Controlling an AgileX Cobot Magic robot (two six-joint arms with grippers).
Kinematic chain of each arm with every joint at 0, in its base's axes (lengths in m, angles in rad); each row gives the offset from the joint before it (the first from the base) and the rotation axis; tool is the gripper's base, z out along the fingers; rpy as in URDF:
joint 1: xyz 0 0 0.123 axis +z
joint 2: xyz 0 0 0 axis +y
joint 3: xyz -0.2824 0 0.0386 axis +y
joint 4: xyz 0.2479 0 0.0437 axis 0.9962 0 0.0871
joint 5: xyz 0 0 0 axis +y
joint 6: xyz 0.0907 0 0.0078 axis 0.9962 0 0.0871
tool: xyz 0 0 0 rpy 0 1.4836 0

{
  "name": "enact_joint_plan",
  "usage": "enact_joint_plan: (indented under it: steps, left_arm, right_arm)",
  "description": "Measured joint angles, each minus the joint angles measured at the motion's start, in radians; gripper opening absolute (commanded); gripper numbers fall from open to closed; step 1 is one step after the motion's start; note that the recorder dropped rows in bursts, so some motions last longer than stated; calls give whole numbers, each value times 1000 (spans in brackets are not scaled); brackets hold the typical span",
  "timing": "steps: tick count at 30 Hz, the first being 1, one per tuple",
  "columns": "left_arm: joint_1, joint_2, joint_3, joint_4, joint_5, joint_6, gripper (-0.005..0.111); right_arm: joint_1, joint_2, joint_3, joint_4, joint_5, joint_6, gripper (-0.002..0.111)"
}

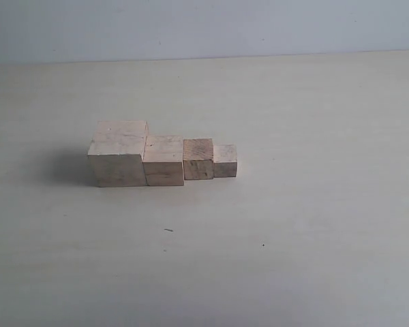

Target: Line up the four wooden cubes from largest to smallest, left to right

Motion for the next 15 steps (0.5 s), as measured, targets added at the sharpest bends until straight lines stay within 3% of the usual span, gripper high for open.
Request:
enact_joint_plan:
  steps: [7, 15]
  left_arm:
    - [0, 0, 0, 0, 0, 0, 0]
    - [0, 0, 0, 0, 0, 0, 0]
  right_arm:
    - [0, -133, 112, -273, -5, 334, 0]
    - [0, -183, 116, -227, 12, 238, 0]
